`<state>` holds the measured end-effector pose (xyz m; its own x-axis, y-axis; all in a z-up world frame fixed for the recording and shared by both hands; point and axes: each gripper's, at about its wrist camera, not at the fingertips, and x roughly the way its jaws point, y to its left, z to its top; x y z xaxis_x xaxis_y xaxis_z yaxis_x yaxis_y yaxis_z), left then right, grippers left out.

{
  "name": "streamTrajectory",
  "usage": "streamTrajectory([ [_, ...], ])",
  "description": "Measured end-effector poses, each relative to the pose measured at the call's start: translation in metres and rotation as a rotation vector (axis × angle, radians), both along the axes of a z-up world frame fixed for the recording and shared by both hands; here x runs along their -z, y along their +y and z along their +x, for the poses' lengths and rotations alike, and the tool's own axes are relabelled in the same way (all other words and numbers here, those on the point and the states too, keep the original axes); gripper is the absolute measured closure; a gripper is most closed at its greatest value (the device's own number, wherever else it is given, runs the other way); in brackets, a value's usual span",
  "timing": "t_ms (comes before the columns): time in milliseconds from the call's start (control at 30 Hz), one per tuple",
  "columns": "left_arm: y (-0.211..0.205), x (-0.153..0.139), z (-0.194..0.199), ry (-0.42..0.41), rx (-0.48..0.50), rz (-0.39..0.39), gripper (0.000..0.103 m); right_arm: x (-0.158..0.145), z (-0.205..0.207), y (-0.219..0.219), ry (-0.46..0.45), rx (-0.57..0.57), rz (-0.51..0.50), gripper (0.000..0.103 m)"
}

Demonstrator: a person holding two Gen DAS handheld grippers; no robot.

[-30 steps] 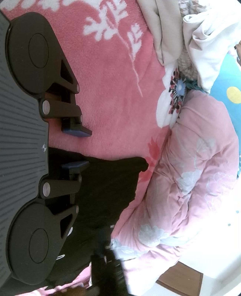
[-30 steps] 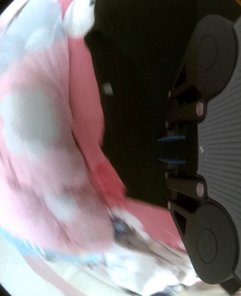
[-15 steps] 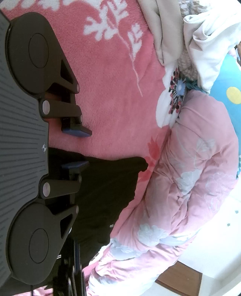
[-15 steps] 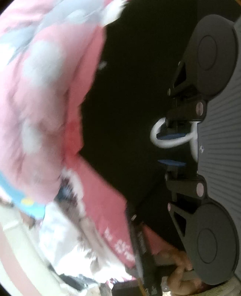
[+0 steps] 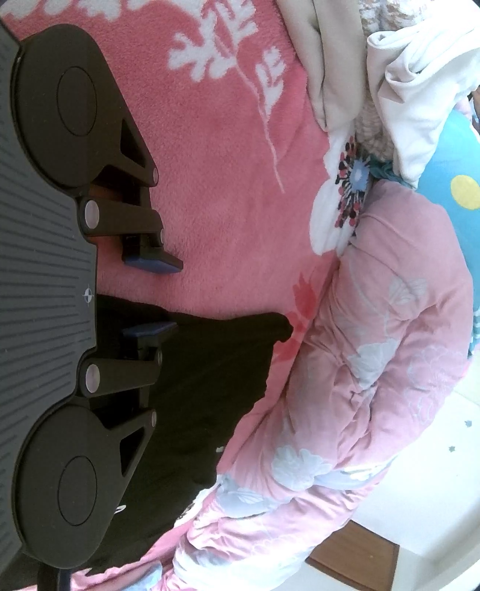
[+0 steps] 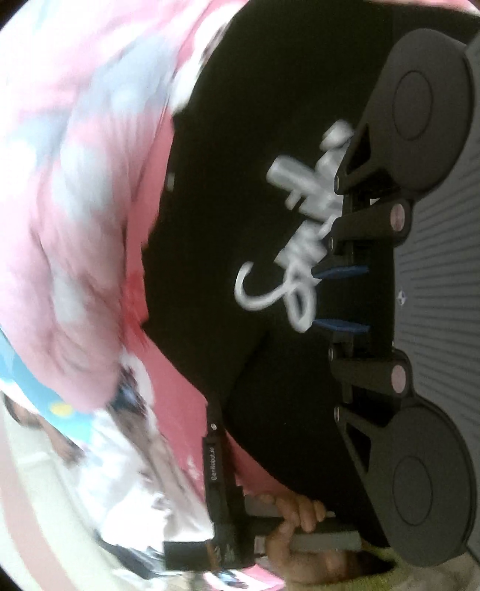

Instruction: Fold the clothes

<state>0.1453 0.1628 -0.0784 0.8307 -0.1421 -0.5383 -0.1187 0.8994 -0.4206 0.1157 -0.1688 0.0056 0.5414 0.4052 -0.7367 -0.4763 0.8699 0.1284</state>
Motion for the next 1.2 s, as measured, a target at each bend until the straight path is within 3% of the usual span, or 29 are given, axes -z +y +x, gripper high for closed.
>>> streamTrajectory([
  [167,-0.004,-0.006,-0.004,-0.014,-0.041,0.034,0.073,-0.015,-0.036,-0.074,-0.007,0.218,0.110,0.075],
  [233,-0.011,-0.015,-0.008,-0.016,-0.077,0.102,0.067,-0.013,-0.046,-0.108,0.015,0.324,0.172,0.064],
  [367,-0.025,-0.036,-0.018,-0.034,-0.115,0.191,0.063,-0.003,-0.060,-0.167,0.061,0.497,0.298,0.064],
  [500,-0.051,-0.066,-0.027,-0.069,-0.083,0.239,0.063,0.010,-0.067,-0.214,0.073,0.592,0.412,0.064],
  [600,-0.088,-0.090,-0.028,-0.113,0.007,0.275,0.061,0.019,-0.066,-0.241,0.065,0.644,0.472,0.064],
  [700,-0.132,-0.111,-0.013,-0.125,0.141,0.254,0.060,0.026,-0.060,-0.262,0.039,0.690,0.503,0.064],
  [867,-0.228,-0.132,0.038,-0.066,0.392,0.191,0.059,0.031,-0.032,-0.291,-0.046,0.783,0.539,0.064],
  [1000,-0.328,-0.126,0.081,-0.016,0.560,0.231,0.059,0.038,0.000,-0.308,-0.096,0.858,0.495,0.064],
  [1200,-0.467,-0.094,0.132,0.071,0.777,0.267,0.059,0.066,0.036,-0.319,-0.091,0.922,0.382,0.064],
])
